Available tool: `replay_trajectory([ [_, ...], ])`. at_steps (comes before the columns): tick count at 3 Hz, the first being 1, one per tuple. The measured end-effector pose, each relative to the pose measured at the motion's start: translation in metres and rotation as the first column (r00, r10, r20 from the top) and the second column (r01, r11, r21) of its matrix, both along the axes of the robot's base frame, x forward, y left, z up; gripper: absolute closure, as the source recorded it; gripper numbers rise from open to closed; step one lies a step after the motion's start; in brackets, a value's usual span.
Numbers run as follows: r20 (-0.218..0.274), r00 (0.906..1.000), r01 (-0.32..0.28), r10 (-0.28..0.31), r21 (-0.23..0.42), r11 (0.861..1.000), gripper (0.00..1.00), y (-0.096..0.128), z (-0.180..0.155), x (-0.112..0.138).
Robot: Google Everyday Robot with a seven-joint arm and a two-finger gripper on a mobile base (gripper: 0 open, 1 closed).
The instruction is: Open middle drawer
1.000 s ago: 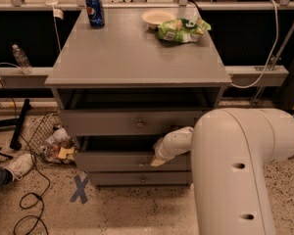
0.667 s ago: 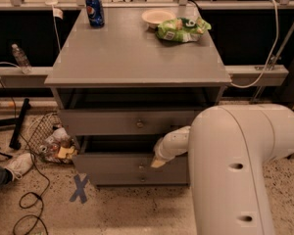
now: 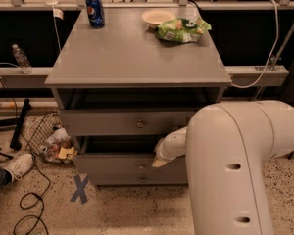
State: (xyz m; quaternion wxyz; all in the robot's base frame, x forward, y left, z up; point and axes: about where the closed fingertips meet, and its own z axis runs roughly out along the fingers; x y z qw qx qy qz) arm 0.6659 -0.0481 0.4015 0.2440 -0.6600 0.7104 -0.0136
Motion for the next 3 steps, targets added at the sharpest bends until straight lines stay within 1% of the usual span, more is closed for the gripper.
replay_trajectory([
  [2, 0.002, 1.0, -0.003, 0.003, -0.006, 1.0, 1.0, -0.0021, 0.0043, -0.0027],
  [3, 0.002, 1.0, 0.005, -0.005, -0.008, 1.0, 1.0, -0.004, 0.0061, -0.0081],
])
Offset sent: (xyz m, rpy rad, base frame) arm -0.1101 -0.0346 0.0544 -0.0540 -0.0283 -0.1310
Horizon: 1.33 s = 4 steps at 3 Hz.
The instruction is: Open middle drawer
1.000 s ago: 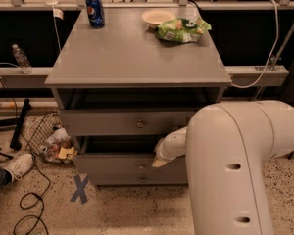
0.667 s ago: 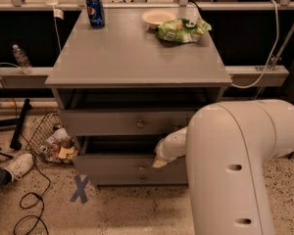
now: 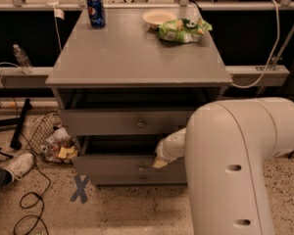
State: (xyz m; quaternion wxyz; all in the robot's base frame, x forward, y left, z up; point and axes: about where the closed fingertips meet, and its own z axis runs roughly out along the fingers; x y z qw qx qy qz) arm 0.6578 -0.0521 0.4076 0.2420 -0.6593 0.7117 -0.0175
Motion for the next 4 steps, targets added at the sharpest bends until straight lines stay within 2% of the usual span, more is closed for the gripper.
replay_trajectory([
  [3, -0.004, 0.9998, 0.018, -0.018, 0.002, 1.0, 1.0, -0.003, 0.001, -0.01],
  [4, -0.008, 0.9992, 0.04, -0.04, 0.005, 0.999, 1.0, -0.006, 0.002, -0.019],
])
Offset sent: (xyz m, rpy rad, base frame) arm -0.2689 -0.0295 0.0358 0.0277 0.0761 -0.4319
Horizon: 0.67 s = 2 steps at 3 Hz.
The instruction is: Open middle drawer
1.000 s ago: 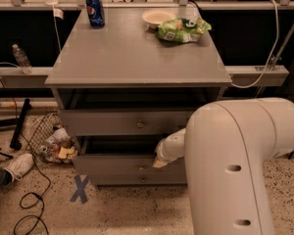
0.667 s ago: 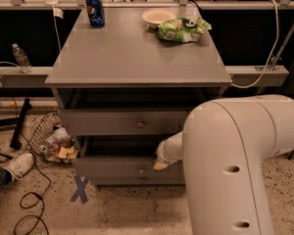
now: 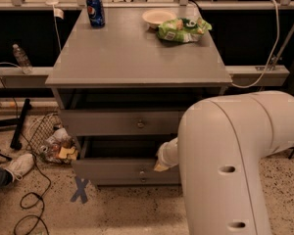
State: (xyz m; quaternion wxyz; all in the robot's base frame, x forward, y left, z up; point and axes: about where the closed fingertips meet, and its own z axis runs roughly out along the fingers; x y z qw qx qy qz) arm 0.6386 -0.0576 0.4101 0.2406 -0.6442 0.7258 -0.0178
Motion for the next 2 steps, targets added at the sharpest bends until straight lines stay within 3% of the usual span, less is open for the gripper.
replay_trajectory([
  [2, -0.012, 0.9999, 0.012, -0.012, 0.001, 1.0, 1.0, -0.003, 0.0008, -0.0102],
])
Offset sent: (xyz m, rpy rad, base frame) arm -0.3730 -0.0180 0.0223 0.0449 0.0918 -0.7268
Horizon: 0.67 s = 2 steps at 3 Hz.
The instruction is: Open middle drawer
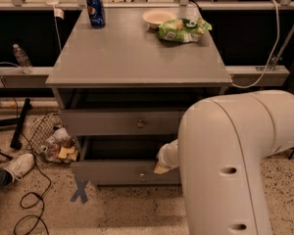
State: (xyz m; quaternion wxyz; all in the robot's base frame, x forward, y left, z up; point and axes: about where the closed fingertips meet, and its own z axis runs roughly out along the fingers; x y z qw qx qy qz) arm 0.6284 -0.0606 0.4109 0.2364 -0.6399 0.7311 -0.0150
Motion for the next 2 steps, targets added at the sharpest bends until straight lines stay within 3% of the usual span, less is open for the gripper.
replay_trajectory([
  [2, -0.003, 1.0, 0.009, -0.009, 0.005, 1.0, 1.0, -0.001, 0.0, -0.0098],
])
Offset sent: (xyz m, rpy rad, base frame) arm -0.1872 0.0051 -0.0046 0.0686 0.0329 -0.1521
